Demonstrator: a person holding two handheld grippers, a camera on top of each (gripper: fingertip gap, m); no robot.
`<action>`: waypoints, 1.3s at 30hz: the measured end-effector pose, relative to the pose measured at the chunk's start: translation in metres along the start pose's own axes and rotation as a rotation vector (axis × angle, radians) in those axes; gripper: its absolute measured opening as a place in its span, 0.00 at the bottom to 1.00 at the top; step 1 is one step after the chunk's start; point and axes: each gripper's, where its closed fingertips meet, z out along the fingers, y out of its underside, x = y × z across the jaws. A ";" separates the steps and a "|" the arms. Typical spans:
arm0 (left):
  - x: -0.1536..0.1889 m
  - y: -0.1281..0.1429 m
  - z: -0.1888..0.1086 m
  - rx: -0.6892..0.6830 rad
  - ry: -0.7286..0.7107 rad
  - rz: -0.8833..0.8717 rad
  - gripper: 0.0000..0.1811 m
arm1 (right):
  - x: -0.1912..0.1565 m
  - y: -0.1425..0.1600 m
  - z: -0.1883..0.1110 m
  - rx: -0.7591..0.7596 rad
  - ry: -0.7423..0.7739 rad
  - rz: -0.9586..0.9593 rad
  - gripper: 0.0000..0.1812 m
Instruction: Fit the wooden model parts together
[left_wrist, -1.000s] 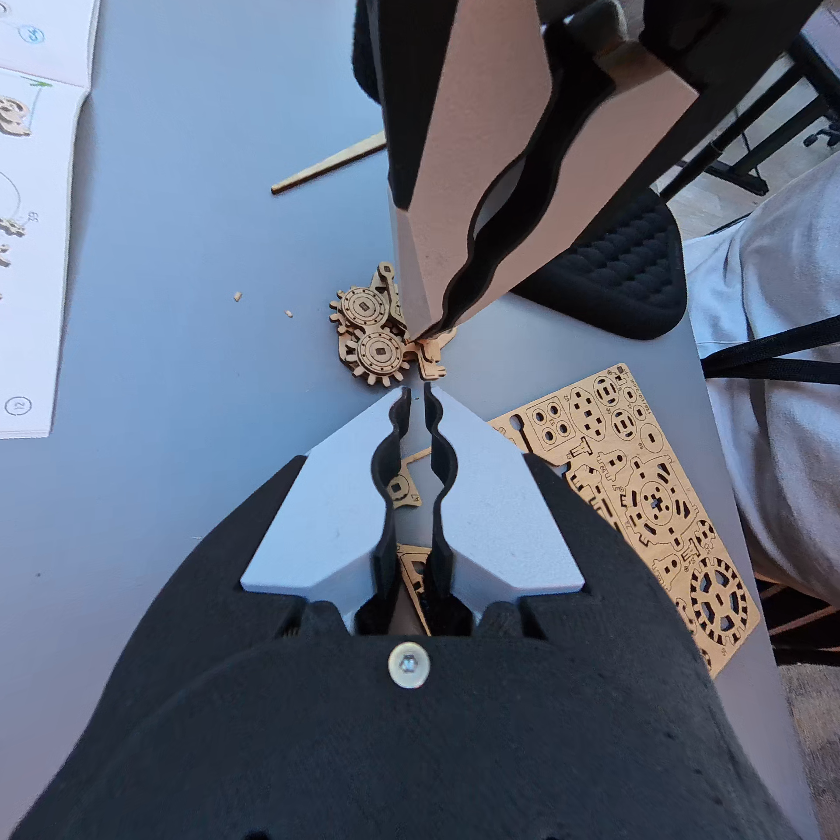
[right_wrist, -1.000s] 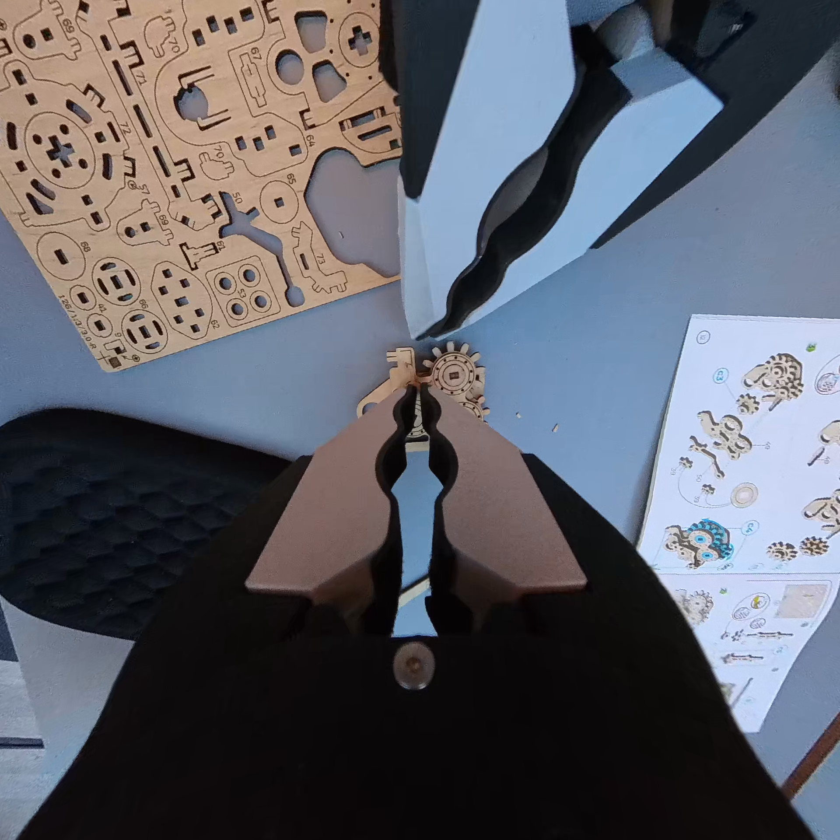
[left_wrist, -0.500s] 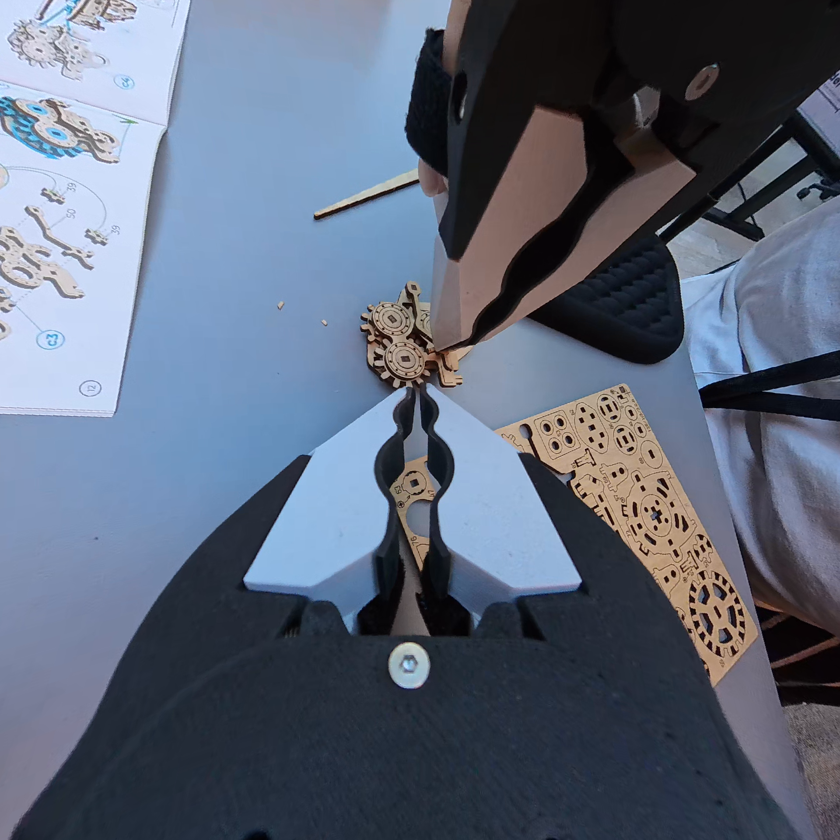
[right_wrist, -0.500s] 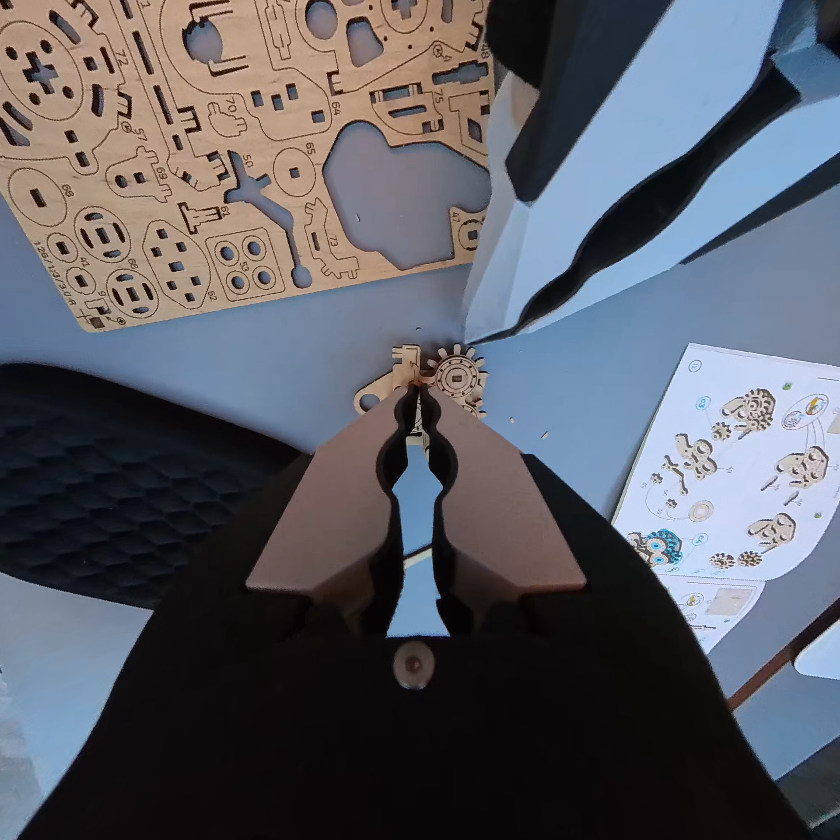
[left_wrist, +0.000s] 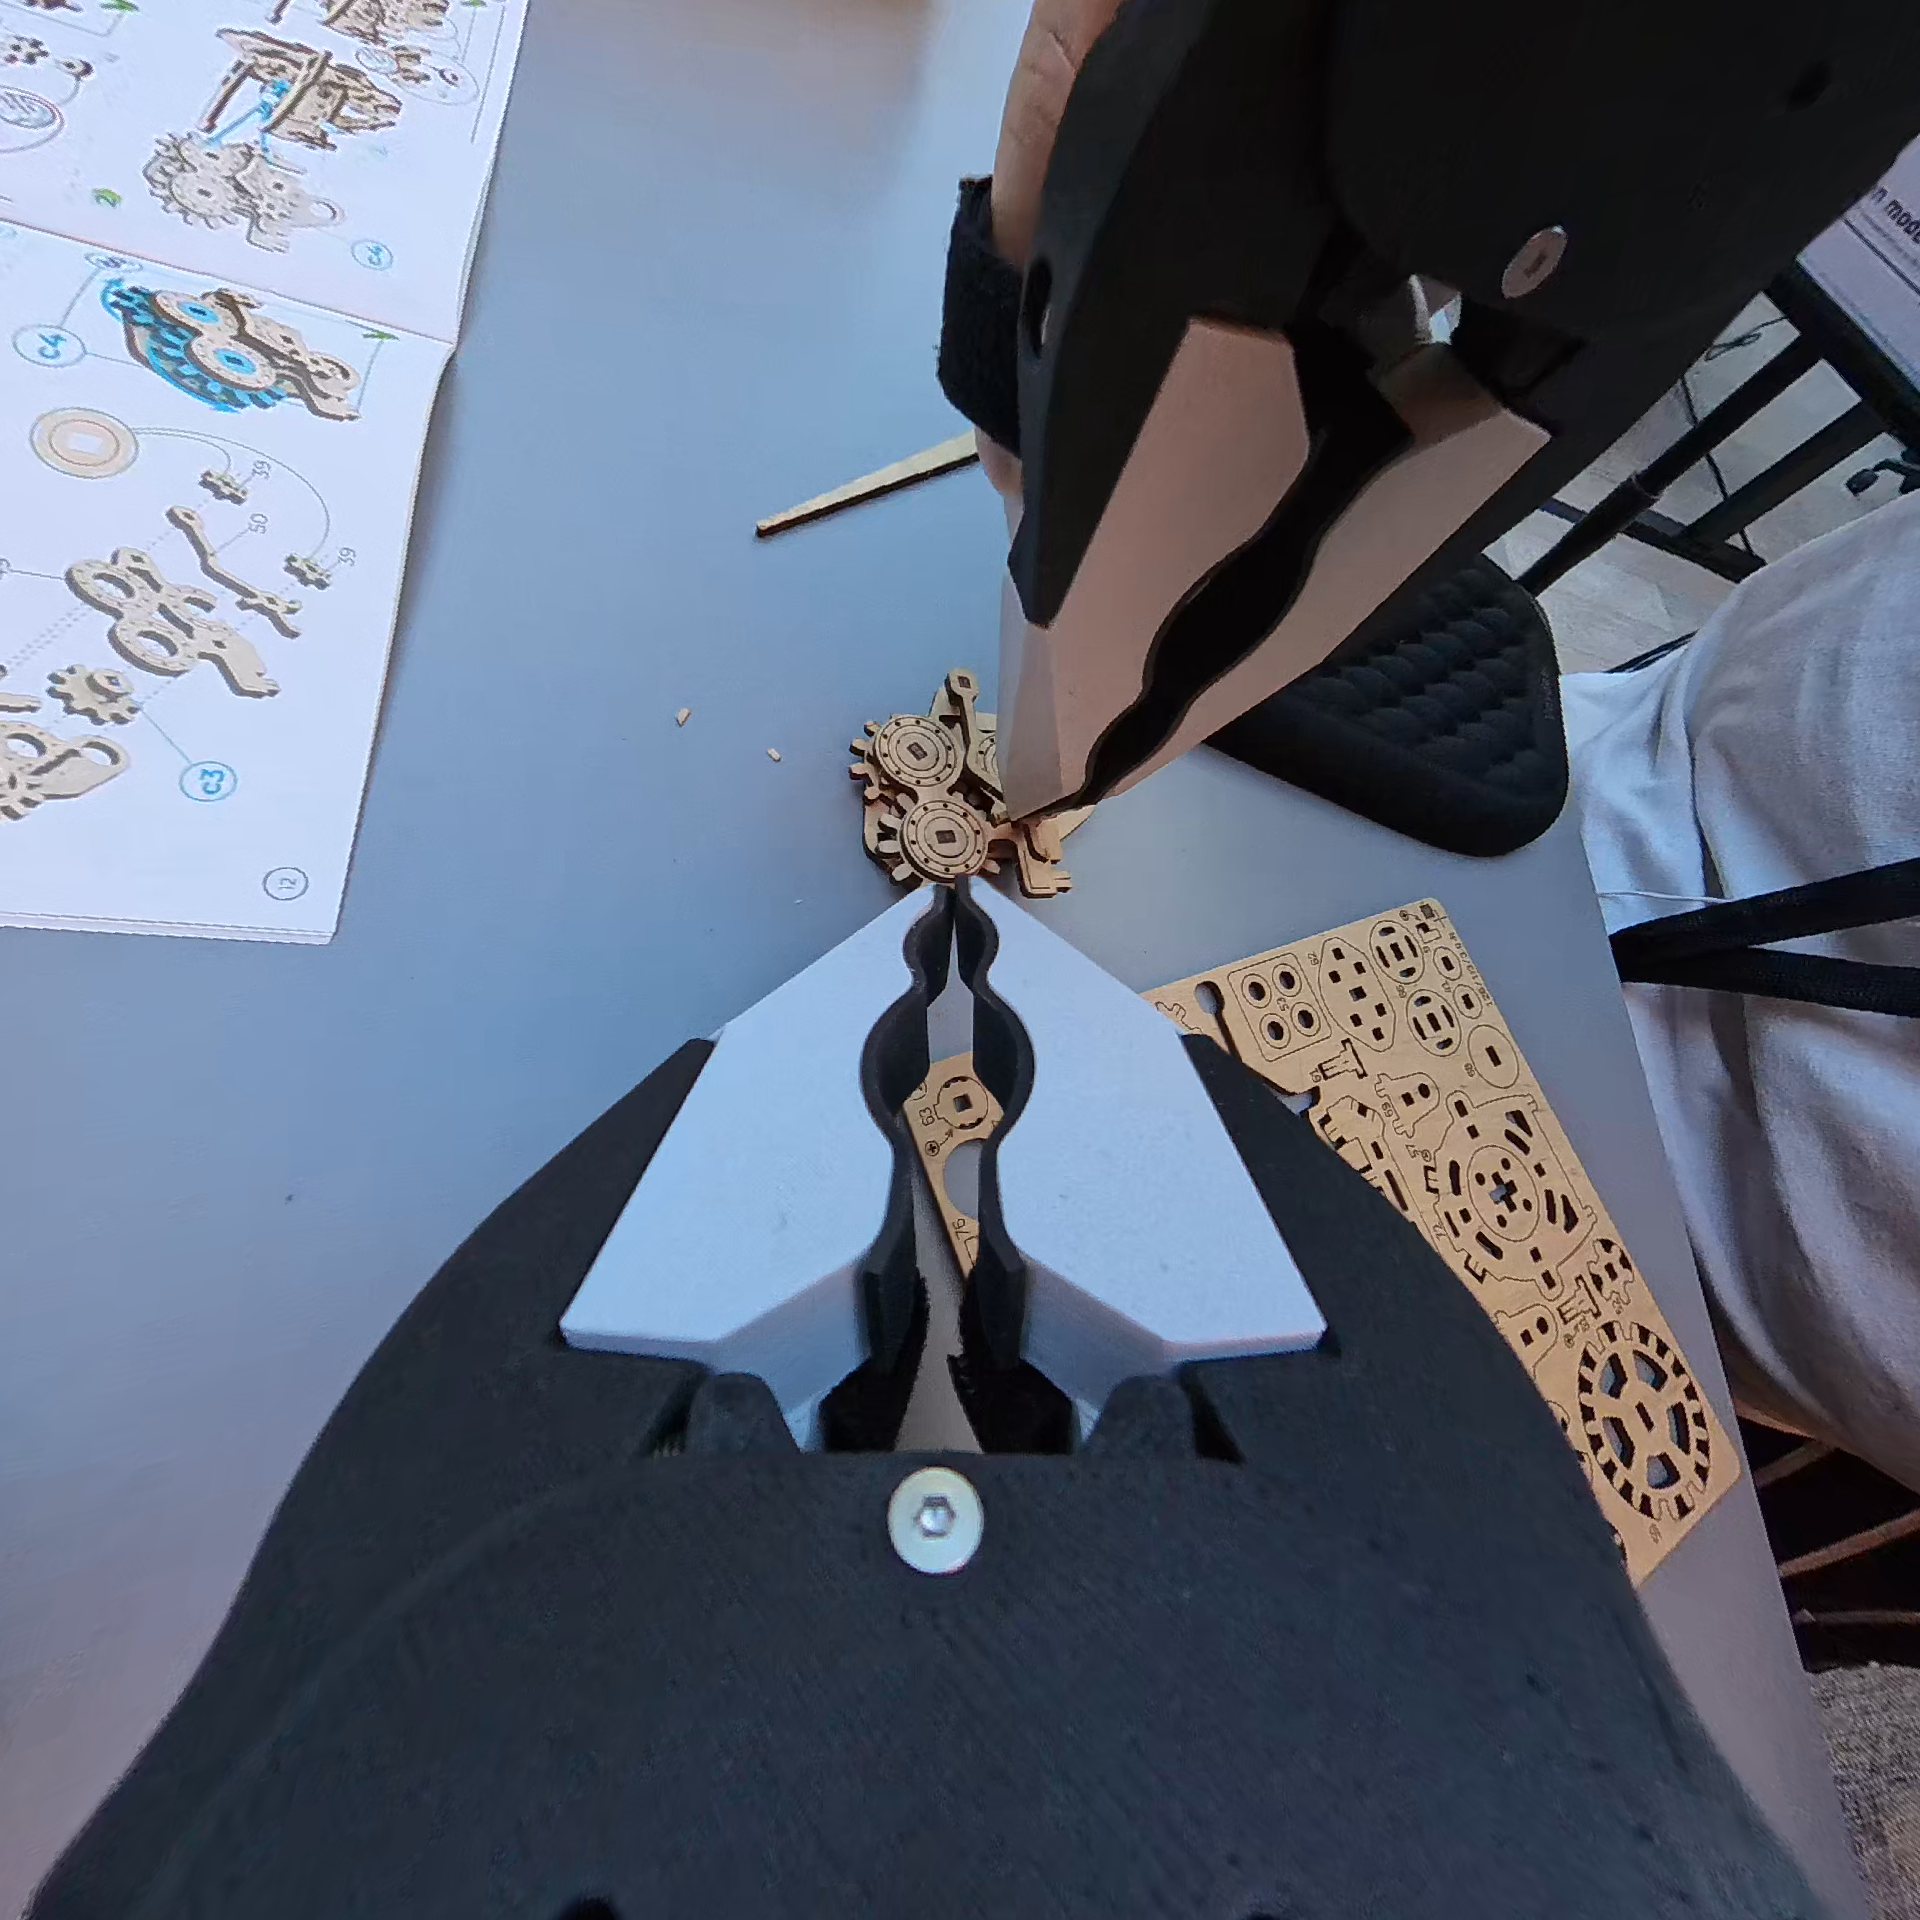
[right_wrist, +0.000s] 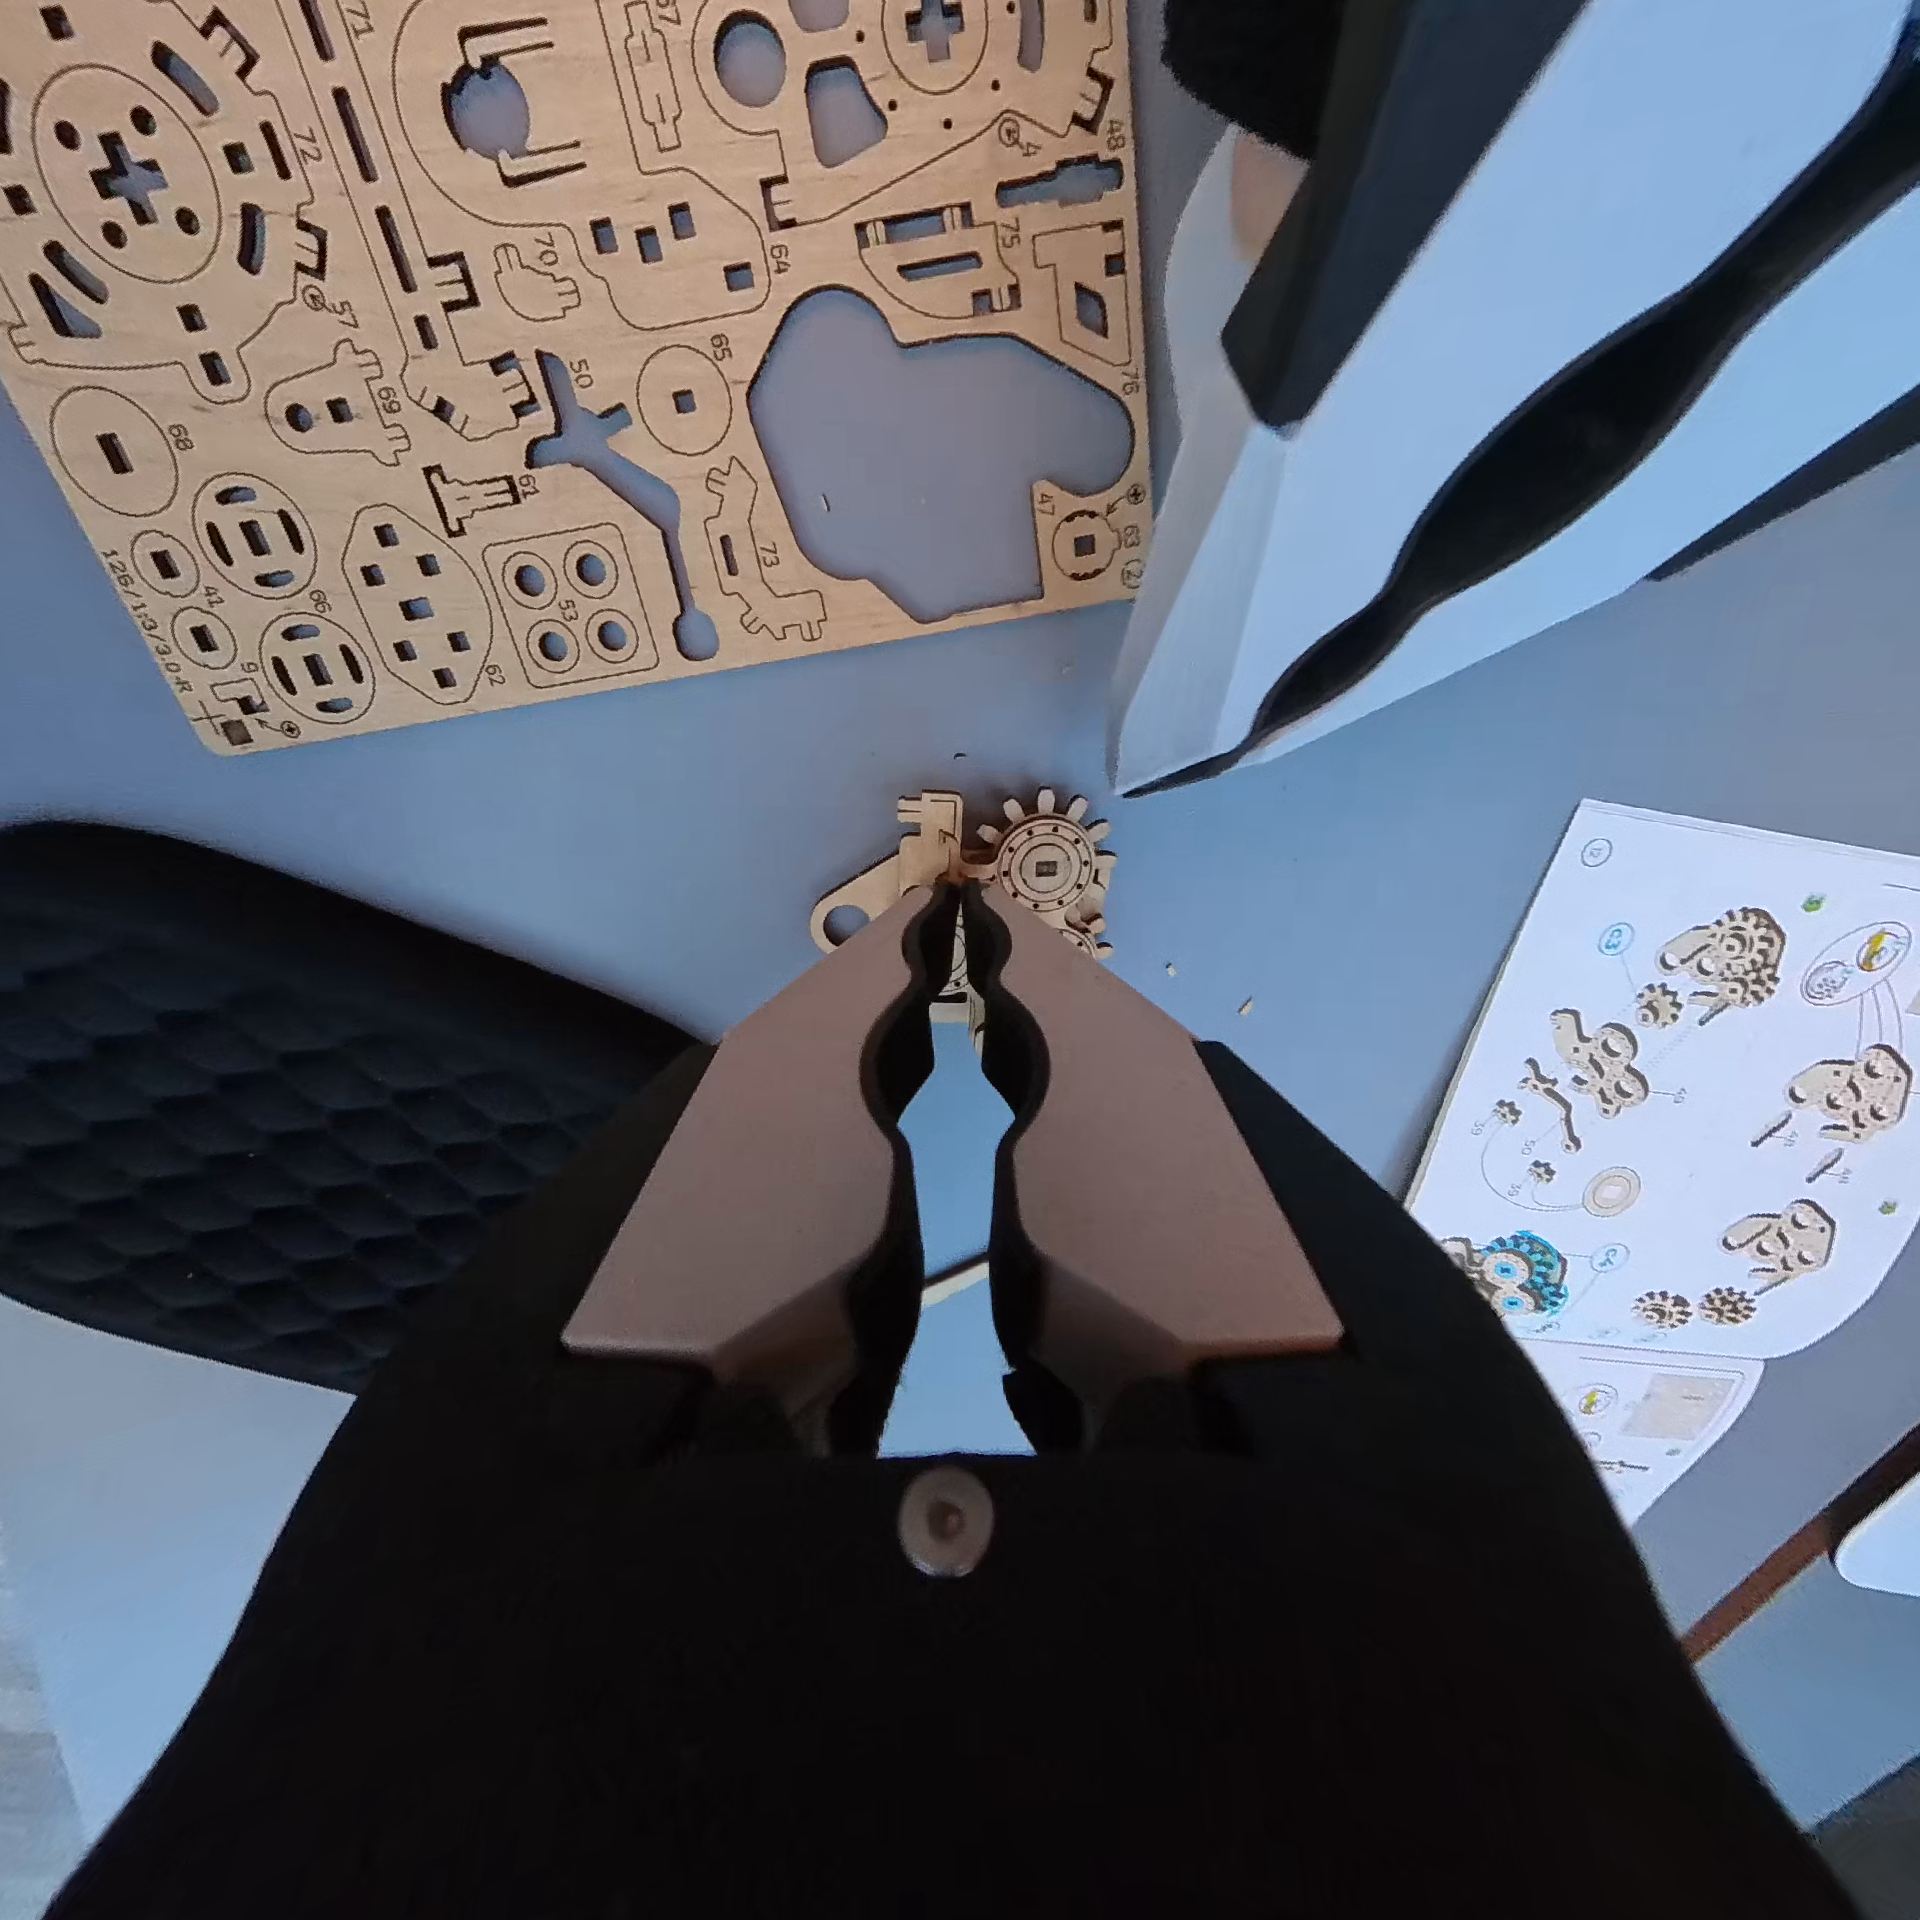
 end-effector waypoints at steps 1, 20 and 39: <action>0.000 0.000 0.000 0.001 -0.002 0.001 0.00 | 0.000 0.000 0.000 0.002 0.006 -0.001 0.00; -0.002 -0.006 -0.008 0.030 -0.017 -0.005 0.00 | -0.001 0.001 0.003 -0.035 0.031 -0.023 0.00; 0.001 -0.007 -0.005 0.036 -0.006 0.008 0.00 | 0.005 -0.010 -0.012 0.162 0.074 0.058 0.08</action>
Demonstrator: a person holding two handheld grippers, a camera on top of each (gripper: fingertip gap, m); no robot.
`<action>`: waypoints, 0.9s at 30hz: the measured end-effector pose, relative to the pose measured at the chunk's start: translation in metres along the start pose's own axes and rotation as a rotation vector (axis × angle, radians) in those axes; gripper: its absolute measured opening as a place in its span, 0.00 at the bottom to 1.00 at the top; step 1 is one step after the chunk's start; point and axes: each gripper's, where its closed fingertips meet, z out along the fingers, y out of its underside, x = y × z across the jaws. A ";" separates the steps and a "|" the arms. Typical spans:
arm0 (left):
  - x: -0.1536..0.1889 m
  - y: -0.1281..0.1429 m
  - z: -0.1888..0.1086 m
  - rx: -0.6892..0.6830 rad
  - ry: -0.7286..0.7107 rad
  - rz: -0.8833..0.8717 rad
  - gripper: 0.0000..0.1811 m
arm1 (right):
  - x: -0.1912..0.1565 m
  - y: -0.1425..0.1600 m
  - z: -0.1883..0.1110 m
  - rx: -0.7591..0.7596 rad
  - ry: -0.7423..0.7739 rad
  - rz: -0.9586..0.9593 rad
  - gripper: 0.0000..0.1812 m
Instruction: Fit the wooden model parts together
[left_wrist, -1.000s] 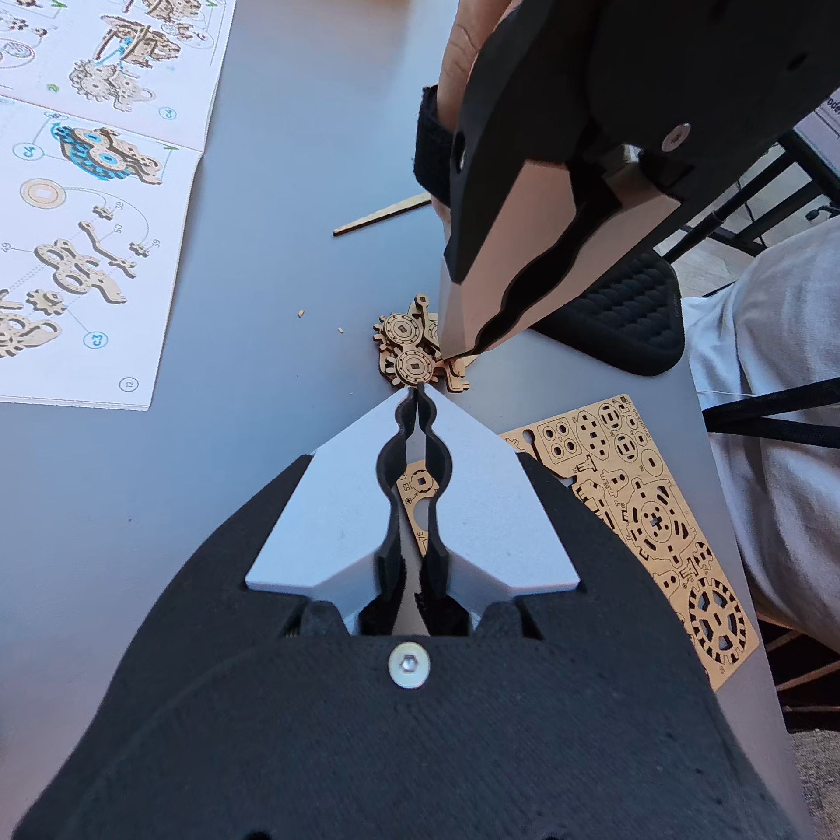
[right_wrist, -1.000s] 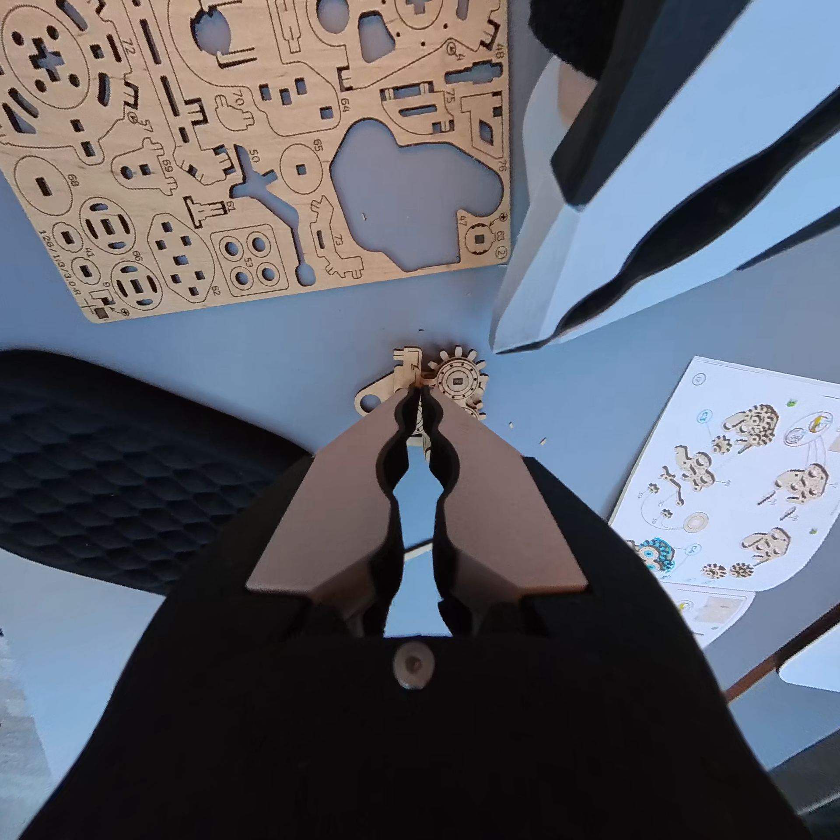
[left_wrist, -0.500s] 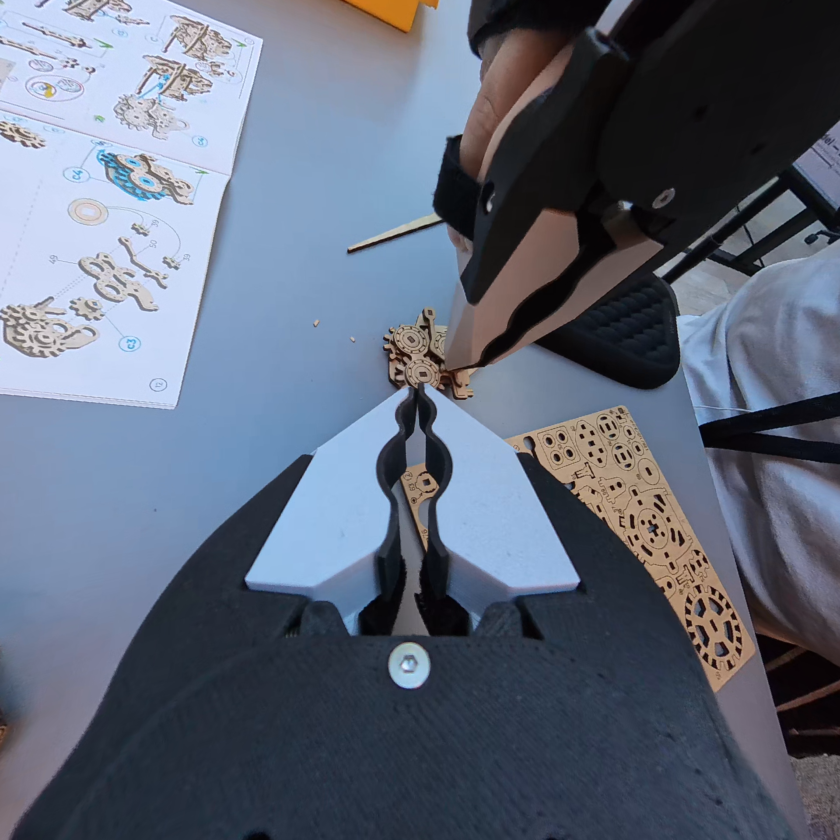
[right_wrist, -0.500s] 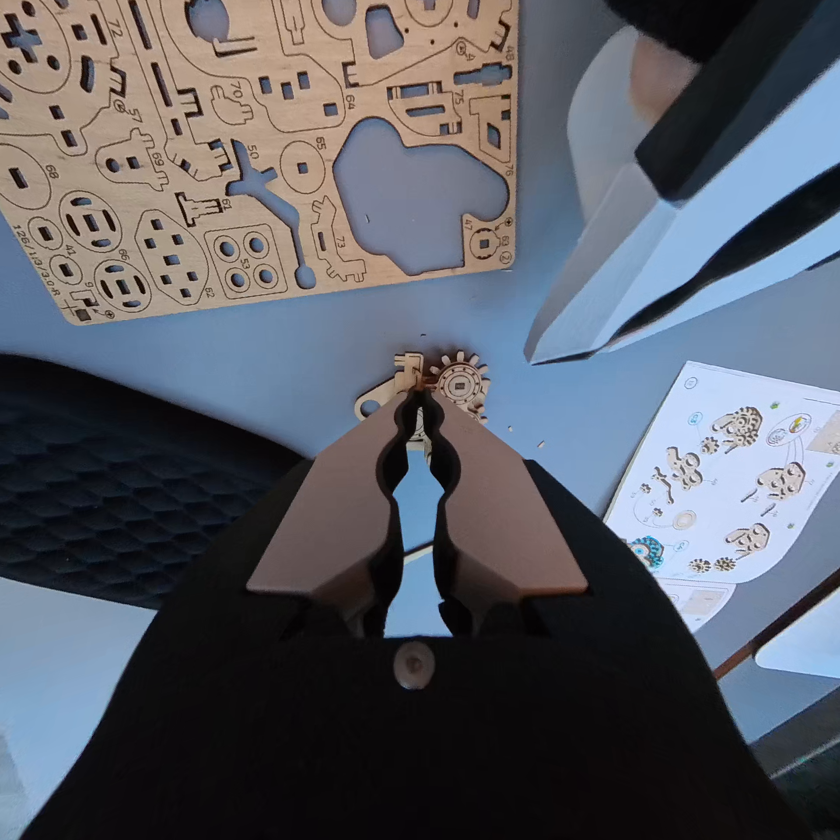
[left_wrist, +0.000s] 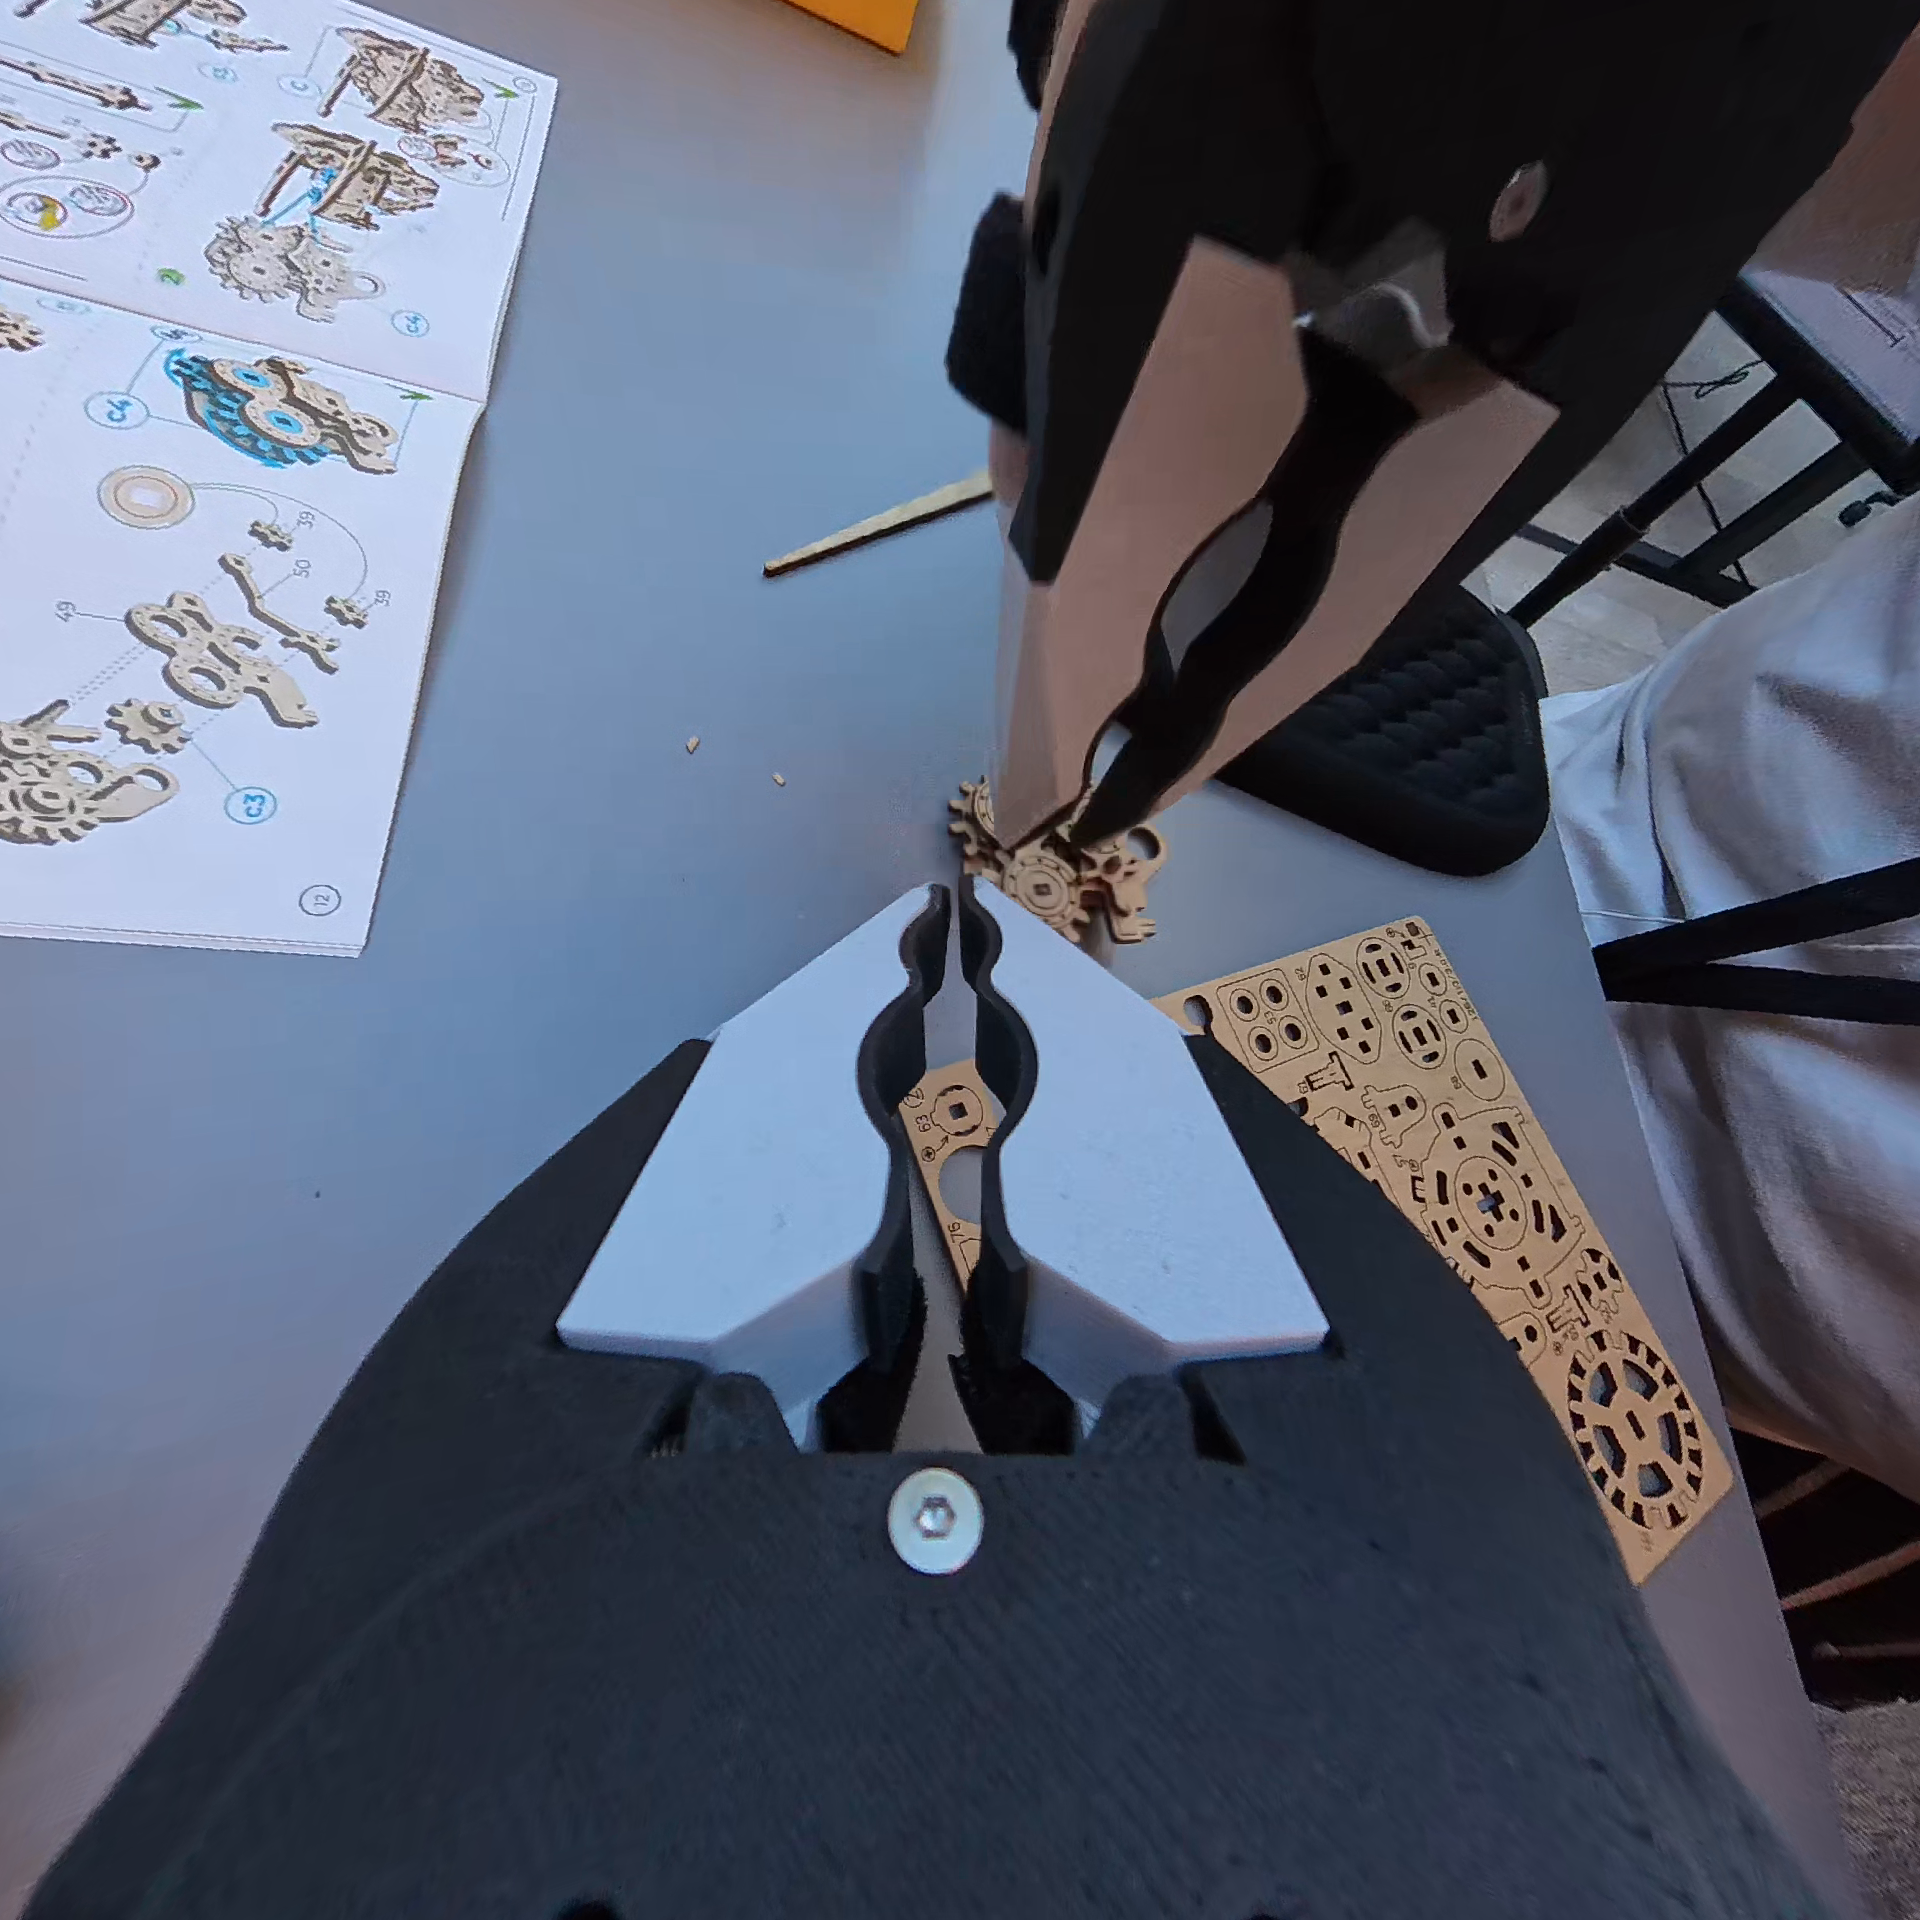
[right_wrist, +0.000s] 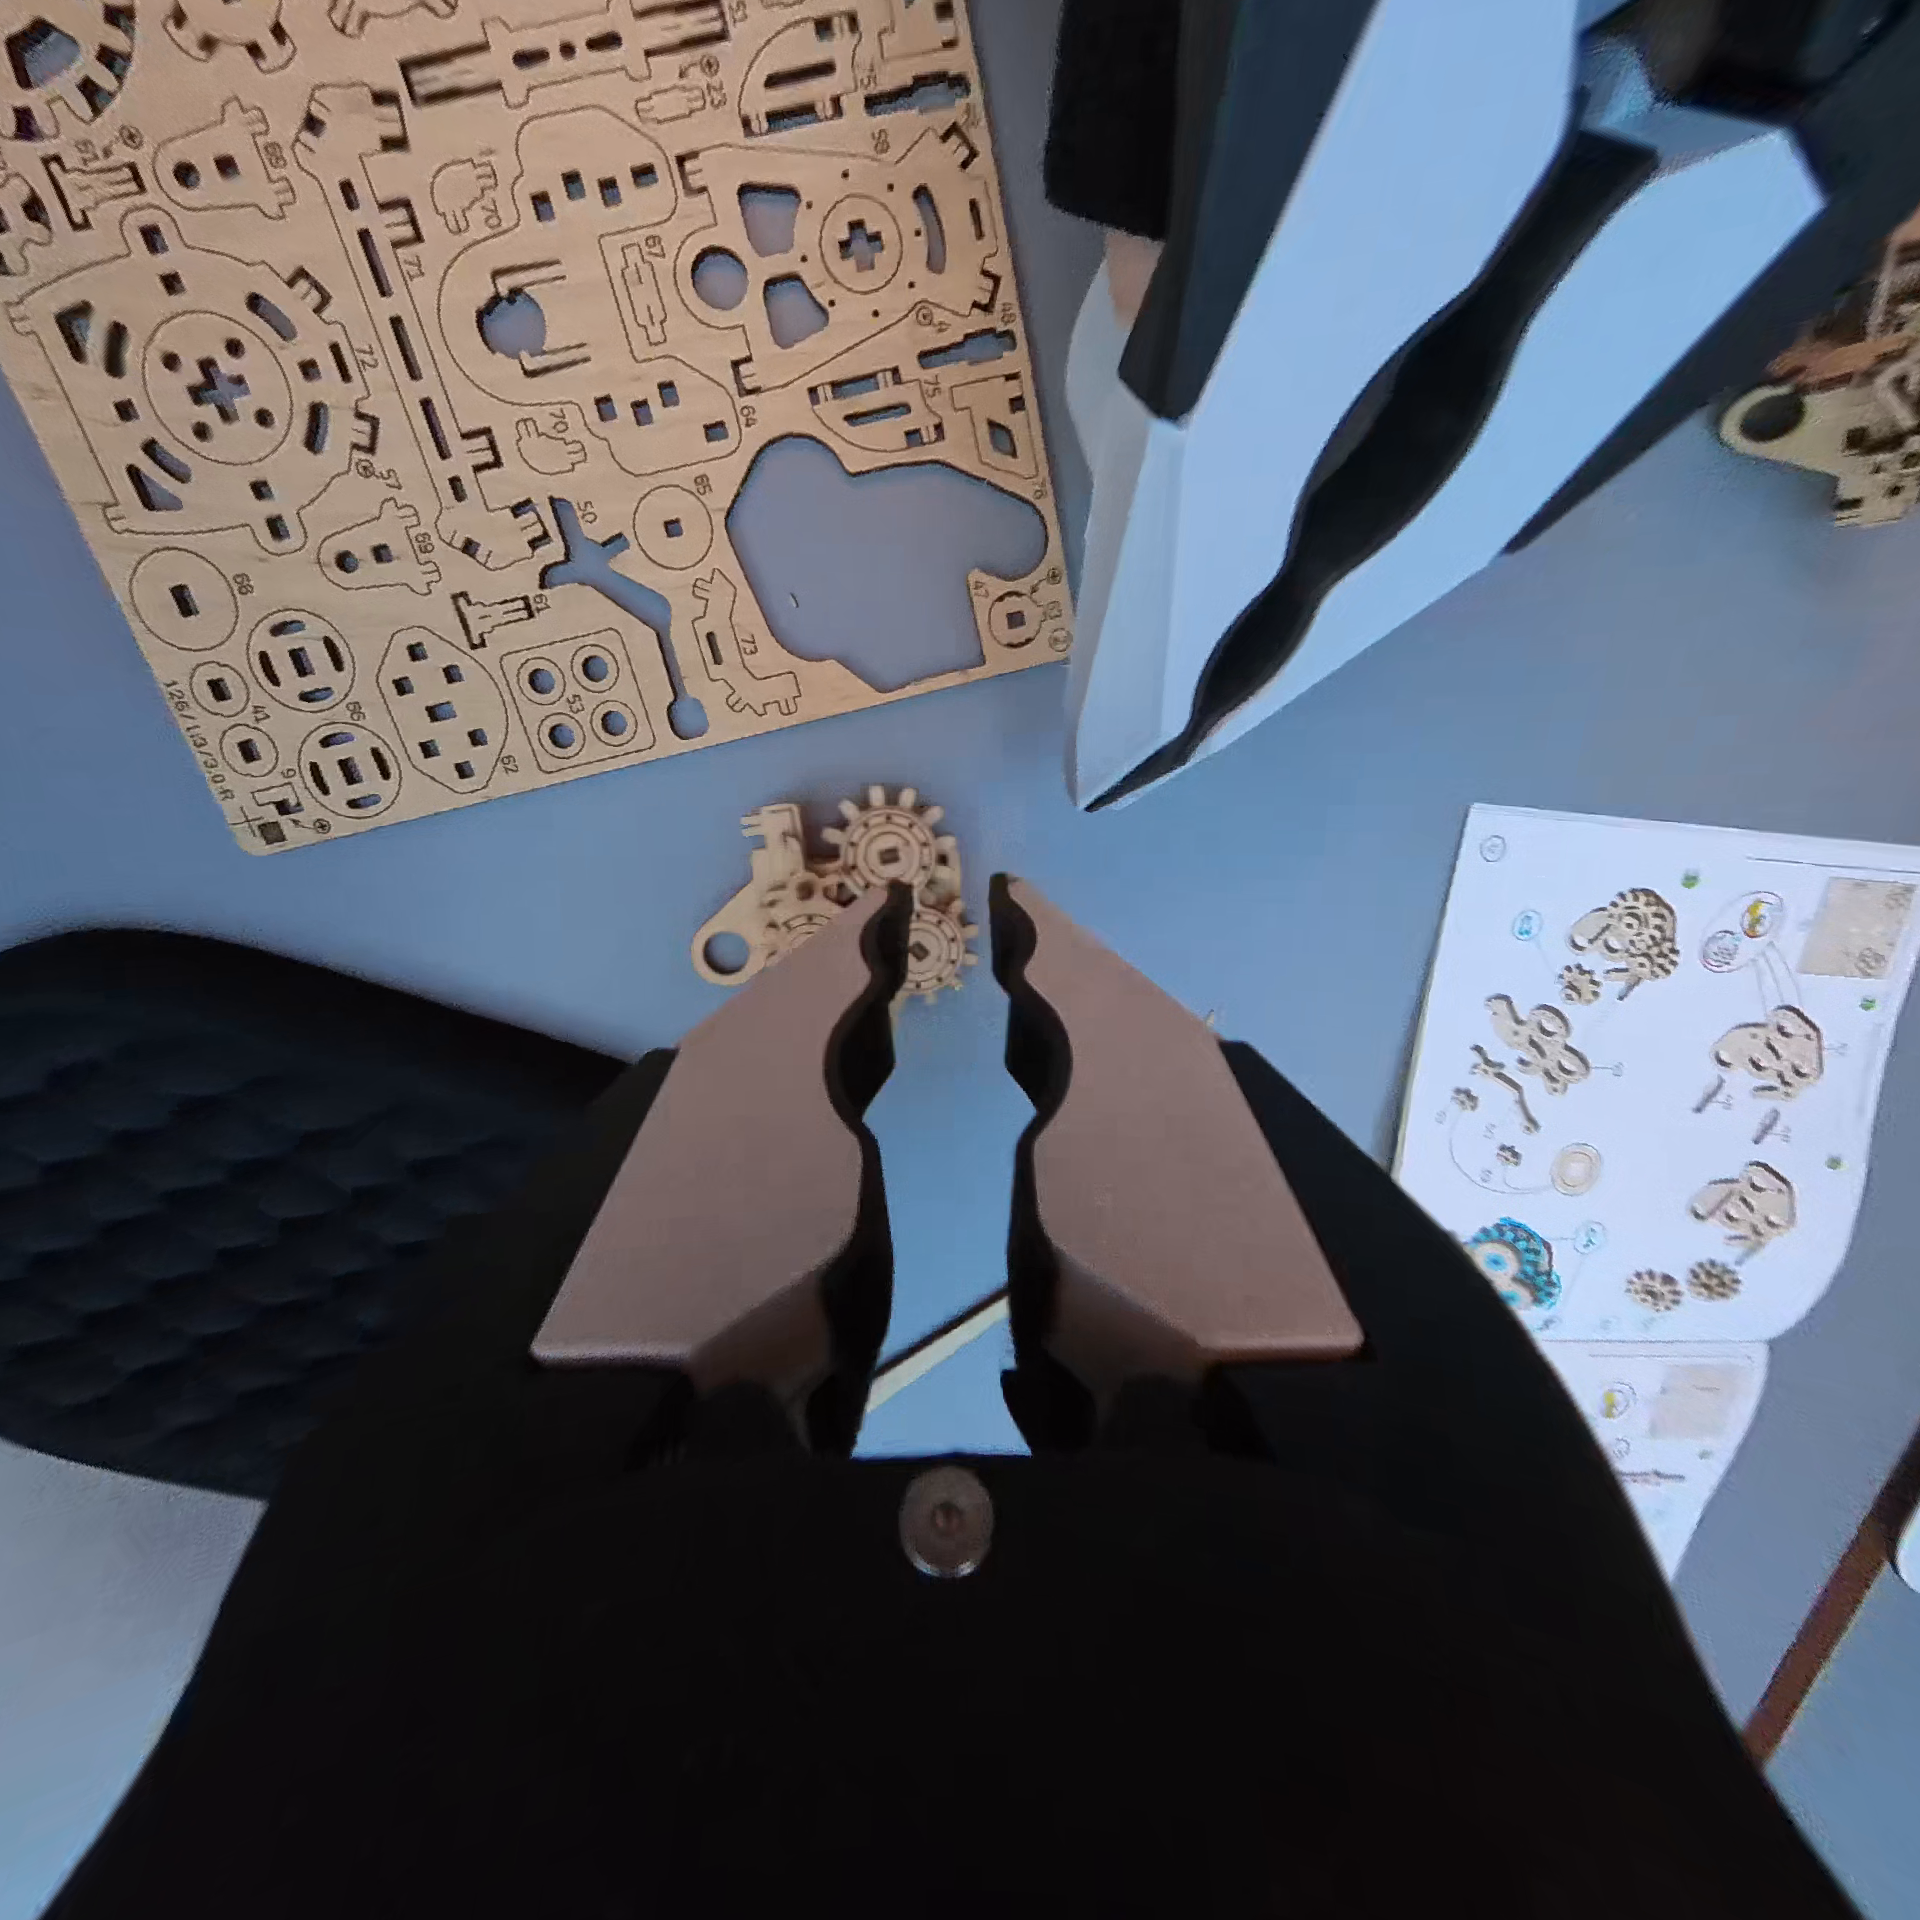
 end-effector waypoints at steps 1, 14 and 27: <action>-0.001 0.000 0.000 0.002 0.002 -0.006 0.00 | 0.002 -0.002 -0.008 0.038 0.022 0.002 0.08; 0.024 0.005 0.028 -0.091 -0.006 0.110 0.03 | -0.016 0.030 -0.011 0.047 -0.050 -0.135 0.03; 0.023 0.015 0.042 -0.146 -0.048 0.161 0.01 | -0.015 0.033 0.001 -0.030 -0.120 -0.146 0.00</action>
